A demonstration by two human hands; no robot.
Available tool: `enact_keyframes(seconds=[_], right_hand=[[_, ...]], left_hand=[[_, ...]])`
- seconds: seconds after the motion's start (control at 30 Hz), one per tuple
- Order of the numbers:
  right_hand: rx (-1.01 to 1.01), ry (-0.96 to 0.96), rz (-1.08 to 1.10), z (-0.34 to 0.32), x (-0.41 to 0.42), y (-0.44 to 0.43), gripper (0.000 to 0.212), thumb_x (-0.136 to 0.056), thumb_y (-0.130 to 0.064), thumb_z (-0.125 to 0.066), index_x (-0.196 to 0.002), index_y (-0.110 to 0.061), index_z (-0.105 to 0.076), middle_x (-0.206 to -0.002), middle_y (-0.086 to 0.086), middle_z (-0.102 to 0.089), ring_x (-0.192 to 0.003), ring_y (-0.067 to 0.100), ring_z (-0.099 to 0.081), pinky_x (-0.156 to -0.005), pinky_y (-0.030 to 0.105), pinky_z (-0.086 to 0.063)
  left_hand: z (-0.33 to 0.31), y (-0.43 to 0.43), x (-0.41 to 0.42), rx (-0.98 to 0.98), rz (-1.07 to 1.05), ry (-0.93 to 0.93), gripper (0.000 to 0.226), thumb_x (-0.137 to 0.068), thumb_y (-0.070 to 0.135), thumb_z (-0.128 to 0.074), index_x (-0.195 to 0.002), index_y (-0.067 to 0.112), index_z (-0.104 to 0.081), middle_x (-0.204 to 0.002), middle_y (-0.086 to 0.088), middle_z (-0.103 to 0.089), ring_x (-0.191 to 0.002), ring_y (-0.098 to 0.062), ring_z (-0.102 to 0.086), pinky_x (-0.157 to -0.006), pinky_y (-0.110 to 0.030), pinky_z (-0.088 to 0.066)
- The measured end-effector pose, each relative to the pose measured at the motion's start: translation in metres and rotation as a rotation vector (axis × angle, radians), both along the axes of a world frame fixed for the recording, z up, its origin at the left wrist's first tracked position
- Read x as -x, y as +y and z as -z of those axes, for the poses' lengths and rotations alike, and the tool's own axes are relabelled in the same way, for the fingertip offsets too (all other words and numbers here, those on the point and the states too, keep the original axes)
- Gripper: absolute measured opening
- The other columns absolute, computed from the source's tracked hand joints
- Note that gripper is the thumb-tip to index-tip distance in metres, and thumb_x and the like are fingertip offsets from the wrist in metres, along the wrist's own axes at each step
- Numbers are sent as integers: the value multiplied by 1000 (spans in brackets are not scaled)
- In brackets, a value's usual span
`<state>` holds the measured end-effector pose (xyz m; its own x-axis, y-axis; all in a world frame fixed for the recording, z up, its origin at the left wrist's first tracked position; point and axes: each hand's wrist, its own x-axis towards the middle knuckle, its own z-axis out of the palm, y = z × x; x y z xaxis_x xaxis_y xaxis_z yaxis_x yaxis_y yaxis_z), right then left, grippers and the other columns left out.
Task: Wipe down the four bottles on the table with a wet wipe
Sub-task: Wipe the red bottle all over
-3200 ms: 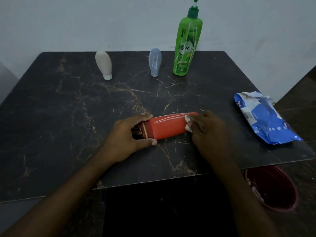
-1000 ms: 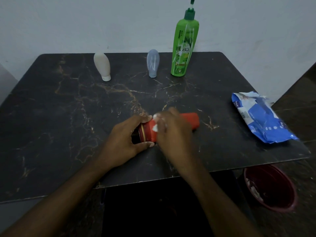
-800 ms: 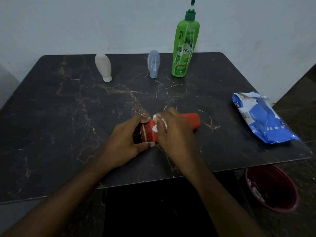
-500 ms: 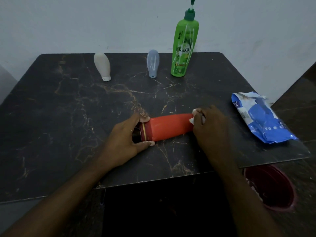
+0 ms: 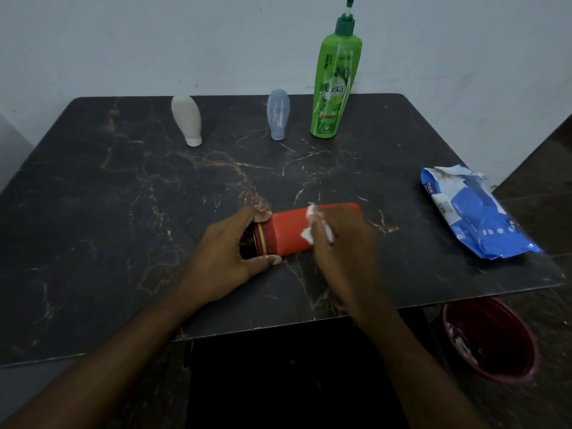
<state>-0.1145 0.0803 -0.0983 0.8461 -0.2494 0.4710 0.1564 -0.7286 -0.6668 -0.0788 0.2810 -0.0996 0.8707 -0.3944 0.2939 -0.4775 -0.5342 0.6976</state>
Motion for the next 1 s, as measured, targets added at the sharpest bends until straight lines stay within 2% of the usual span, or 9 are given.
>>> enact_keyframes(seconds=[0.07,0.13,0.17,0.33,0.43,0.57,0.73,0.9,1.0], right_hand=[[-73,42,110,0,-5,-30,12,-94,-16,-62,-88,-9,-71,-85,5,-68,-77,17,-65,-74,26,-51],[-114,98,175,-2,-5,-50,14,-95,-21,-62,-89,-11,-70,-85,1,-68,-77,11,-64,-70,12,-45],[-116,114,183,-2,-5,-53,14,-96,-22,-62,-92,-12,-70,-87,0,-68,-77,8,-64,-71,11,-46],[-141,63,-14,-7,3,-4,13,-93,-7,-62,-102,-11,-72,-94,2,-70,-81,6,-65,-73,4,-44],[25,34,-237,-14,5,26,21,-95,-8,-58,-112,-10,-70,-101,1,-65,-84,12,-63,-77,22,-50],[152,95,-289,-31,-10,31,17,-98,-14,-53,-102,-9,-69,-92,1,-55,-74,16,-57,-68,39,-51],[266,84,-305,-30,-2,31,15,-97,-15,-53,-100,-11,-67,-87,-2,-50,-68,14,-51,-60,31,-43],[272,-16,-259,-7,21,31,13,-95,-14,-60,-102,-11,-70,-79,-1,-54,-66,16,-53,-59,29,-42],[230,-46,-247,-8,16,29,12,-95,-15,-61,-98,-10,-71,-77,0,-55,-65,18,-53,-56,33,-43]], left_hand=[[-1,0,0,-8,9,-7,63,-68,31,-94,-120,26,-59,-121,17,-63,-109,1,-63,-90,-10,-51],[-2,-1,0,-13,13,-1,63,-68,30,-94,-120,27,-58,-122,17,-62,-109,3,-62,-90,-7,-49],[-2,-1,0,-15,14,6,64,-69,30,-94,-121,29,-57,-123,18,-61,-110,4,-62,-90,-6,-49],[-5,-2,1,-28,-6,41,65,-69,32,-93,-116,39,-48,-119,28,-56,-110,6,-60,-89,-12,-53],[-4,-2,2,-24,-21,49,63,-69,27,-93,-109,33,-45,-112,21,-61,-103,1,-64,-83,-17,-56],[-4,-3,3,-62,-1,16,61,-71,24,-92,-108,31,-44,-112,13,-64,-99,-4,-67,-79,-10,-52],[-4,-2,2,-35,8,19,61,-71,22,-92,-106,35,-44,-110,13,-66,-97,-6,-69,-79,-17,-56],[0,0,0,-42,-15,20,59,-69,16,-92,-108,27,-49,-111,28,-59,-101,-2,-66,-86,-25,-56],[-1,-1,0,-42,-8,15,59,-70,19,-92,-109,26,-49,-111,23,-61,-99,-4,-67,-84,-25,-56]])
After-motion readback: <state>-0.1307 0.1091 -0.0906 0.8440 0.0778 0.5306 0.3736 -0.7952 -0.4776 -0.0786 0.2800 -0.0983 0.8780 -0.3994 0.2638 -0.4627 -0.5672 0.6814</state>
